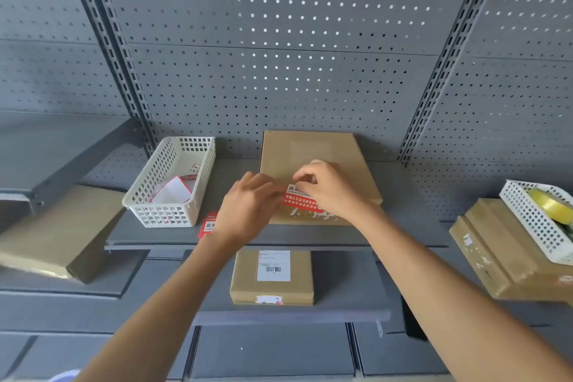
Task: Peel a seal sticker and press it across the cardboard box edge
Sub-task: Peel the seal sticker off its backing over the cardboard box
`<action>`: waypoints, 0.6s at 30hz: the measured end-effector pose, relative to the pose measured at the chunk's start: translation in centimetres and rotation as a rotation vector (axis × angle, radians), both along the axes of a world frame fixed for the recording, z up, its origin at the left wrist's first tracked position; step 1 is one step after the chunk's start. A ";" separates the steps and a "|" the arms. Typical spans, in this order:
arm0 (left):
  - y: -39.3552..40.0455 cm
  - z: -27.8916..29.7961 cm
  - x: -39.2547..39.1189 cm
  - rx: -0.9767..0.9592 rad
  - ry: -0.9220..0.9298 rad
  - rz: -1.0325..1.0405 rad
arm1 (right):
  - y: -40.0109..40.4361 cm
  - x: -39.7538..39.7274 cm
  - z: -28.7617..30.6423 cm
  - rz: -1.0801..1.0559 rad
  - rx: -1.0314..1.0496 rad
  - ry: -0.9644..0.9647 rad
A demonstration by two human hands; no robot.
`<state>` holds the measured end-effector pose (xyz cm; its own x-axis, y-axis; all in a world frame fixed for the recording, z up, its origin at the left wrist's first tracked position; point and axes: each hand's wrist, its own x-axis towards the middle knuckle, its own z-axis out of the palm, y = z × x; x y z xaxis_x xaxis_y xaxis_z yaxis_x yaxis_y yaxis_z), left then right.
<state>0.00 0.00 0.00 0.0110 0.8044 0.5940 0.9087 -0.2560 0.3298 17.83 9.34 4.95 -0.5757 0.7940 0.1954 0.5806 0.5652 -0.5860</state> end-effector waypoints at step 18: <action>0.4 -1.8 2.6 0.071 -0.123 0.202 | 1.8 -1.6 0.4 0.096 -0.075 -0.126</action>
<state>2.60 0.42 -1.82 -0.2218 0.7393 0.6359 0.8980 -0.0993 0.4287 16.23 11.15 5.32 -0.6656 0.7439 0.0593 0.5974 0.5788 -0.5550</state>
